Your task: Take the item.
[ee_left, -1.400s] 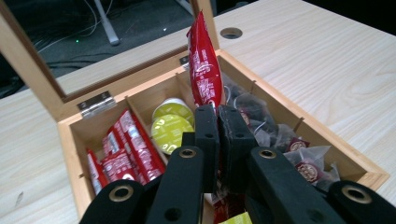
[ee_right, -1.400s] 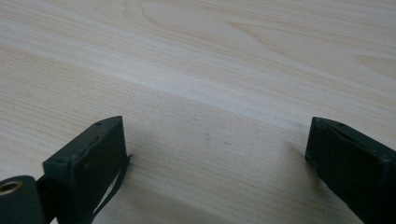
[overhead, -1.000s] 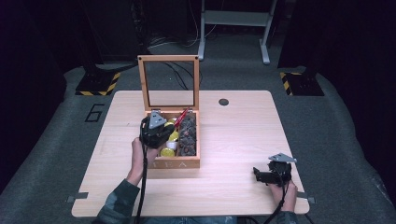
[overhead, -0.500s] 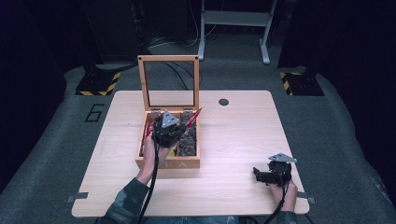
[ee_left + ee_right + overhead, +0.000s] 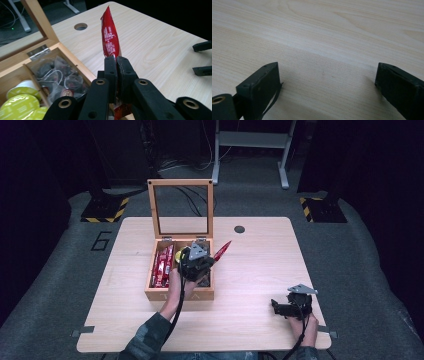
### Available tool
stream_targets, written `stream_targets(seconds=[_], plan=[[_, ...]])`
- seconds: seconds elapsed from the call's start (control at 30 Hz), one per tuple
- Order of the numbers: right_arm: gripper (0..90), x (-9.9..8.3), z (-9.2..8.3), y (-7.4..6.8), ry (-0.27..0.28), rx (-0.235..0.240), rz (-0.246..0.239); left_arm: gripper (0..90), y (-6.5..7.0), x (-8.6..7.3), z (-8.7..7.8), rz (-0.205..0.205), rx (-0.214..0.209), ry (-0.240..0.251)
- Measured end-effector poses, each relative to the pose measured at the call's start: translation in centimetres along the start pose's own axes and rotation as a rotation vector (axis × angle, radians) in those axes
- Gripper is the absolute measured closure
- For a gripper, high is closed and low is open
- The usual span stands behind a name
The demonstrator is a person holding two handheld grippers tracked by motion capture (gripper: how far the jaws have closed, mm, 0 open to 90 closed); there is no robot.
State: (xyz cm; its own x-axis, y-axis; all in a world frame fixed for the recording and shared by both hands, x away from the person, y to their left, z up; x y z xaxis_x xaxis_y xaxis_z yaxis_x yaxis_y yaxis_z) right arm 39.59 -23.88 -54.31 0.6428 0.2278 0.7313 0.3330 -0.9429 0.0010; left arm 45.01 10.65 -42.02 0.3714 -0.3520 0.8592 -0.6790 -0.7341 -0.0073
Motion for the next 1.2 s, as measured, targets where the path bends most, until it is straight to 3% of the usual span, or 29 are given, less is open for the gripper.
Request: stream_targets(seconds=[0.17, 0.3, 0.67, 1.03, 1.2], plan=[[5.4, 0.0, 0.0, 0.0, 0.001, 0.000, 0.000, 86.5, 0.8, 0.3, 1.0, -0.012, -0.020, 0.004], [5.5, 0.0, 0.0, 0.0, 0.001, 0.000, 0.000, 86.5, 1.5, 0.4, 1.9, 0.005, -0.026, -0.012], [5.7, 0.0, 0.0, 0.0, 0.001, 0.000, 0.001, 86.5, 2.8, 0.6, 3.7, 0.001, -0.045, -0.033], [5.8, 0.0, 0.0, 0.0, 0.001, 0.001, 0.000, 86.5, 4.2, 0.2, 5.7, -0.020, -0.063, -0.066], [6.0, 0.0, 0.0, 0.0, 0.001, 0.002, 0.000, 86.5, 5.0, 0.1, 6.3, -0.009, -0.064, -0.074]])
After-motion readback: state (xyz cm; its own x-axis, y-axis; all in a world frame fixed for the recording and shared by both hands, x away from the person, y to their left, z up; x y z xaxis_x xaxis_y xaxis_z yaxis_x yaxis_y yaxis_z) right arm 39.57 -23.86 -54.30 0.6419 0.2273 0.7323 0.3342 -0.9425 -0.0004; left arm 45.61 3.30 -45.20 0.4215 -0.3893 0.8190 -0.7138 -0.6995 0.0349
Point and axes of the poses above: each handheld gripper's, and its own axes: z roughly forward along the jaws, x roughly out of its top, y roughly to its right, the point moved 2 cm from there along z, roughly forward along the jaws
